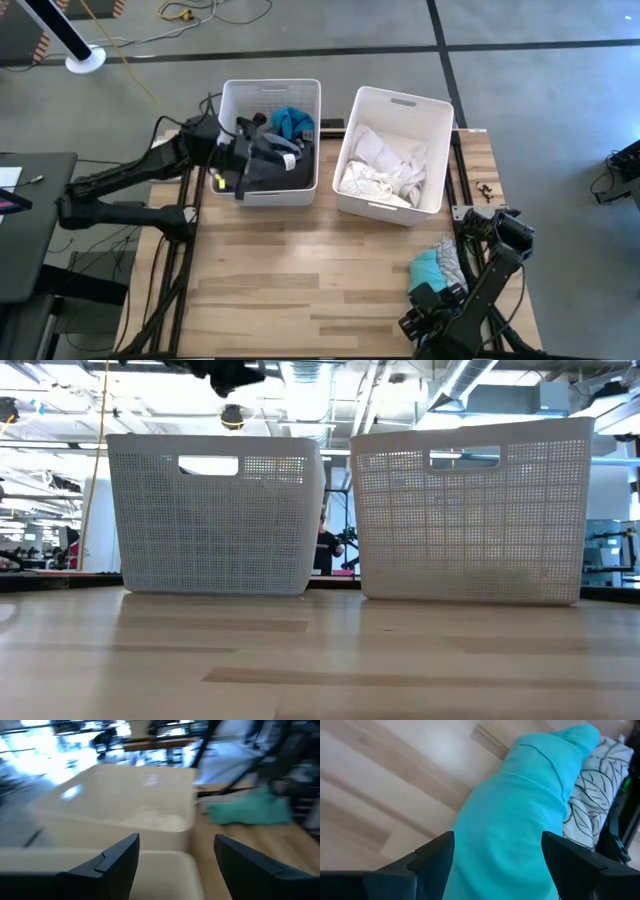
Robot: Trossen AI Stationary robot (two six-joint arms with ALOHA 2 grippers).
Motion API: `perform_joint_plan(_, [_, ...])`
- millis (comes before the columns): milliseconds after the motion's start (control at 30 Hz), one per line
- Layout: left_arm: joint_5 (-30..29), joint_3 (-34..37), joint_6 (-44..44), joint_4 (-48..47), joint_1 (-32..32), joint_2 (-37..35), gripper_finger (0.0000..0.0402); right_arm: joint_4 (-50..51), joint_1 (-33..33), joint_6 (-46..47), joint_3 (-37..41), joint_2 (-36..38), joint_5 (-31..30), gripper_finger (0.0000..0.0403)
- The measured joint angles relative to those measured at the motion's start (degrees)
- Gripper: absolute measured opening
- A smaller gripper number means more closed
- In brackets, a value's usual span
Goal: Sort clothes
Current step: Put the rolled light blue shorts into the left white bin
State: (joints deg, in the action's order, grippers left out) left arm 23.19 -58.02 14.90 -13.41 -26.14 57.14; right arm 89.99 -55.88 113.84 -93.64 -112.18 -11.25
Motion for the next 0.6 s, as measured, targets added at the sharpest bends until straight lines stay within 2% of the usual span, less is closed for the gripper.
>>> perform_joint_plan(100, [2.01, 0.00, 0.02, -0.17, 4.16, -0.37, 0.0250, -0.60, 0.00, 1.67, 2.03, 0.00, 1.33, 0.0323])
perform_joint_plan(333, [2.11, 0.00, 0.87, -1.53, 14.02, 0.02, 0.0250, -1.24, 0.02, 4.25, 5.50, -0.02, 3.40, 0.0334])
perform_joint_plan(600, [2.04, 0.02, 1.13, -3.76, 22.17, 0.35, 0.0250, -6.59, 0.02, 5.22, 10.19, 0.00, 4.04, 0.0335])
